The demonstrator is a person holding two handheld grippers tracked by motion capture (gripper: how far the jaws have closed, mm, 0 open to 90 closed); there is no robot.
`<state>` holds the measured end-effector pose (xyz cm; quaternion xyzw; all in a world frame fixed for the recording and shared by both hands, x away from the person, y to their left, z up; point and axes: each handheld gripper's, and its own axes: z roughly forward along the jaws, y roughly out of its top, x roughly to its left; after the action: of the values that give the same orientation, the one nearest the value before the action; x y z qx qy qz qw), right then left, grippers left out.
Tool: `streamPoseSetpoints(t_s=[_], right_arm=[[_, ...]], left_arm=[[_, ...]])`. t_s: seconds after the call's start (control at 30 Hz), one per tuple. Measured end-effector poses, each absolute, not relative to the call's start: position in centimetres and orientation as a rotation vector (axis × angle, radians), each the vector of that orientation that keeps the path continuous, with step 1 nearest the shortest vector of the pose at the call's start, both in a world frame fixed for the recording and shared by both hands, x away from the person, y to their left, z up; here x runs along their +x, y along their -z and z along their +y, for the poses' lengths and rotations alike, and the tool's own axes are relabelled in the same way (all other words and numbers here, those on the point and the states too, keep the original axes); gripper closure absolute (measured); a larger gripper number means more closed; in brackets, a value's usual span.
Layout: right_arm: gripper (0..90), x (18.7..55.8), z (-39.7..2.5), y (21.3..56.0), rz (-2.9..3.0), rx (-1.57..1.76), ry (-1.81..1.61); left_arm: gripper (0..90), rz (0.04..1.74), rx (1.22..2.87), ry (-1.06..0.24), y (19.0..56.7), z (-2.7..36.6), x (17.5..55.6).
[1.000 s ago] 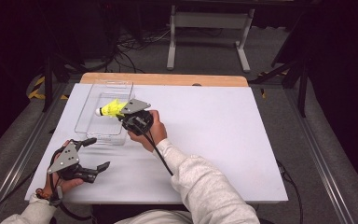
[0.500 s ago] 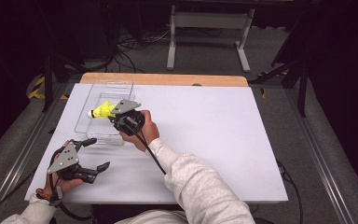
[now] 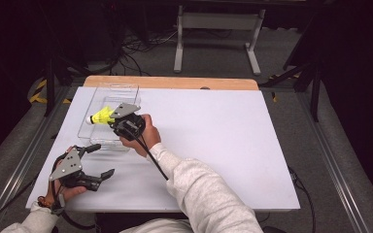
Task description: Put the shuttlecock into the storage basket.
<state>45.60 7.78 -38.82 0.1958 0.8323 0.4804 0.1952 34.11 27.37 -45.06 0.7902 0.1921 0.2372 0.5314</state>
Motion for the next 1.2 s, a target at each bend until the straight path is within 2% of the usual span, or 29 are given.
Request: streamPoseSetpoints(t_s=[1.2], right_arm=[[80.5, 47.8, 9.6, 41.5, 2.539, 0.513, -1.196]], left_arm=[[7.0, 0.460, 1.894, -0.555, 45.3, 27.4, 34.2]])
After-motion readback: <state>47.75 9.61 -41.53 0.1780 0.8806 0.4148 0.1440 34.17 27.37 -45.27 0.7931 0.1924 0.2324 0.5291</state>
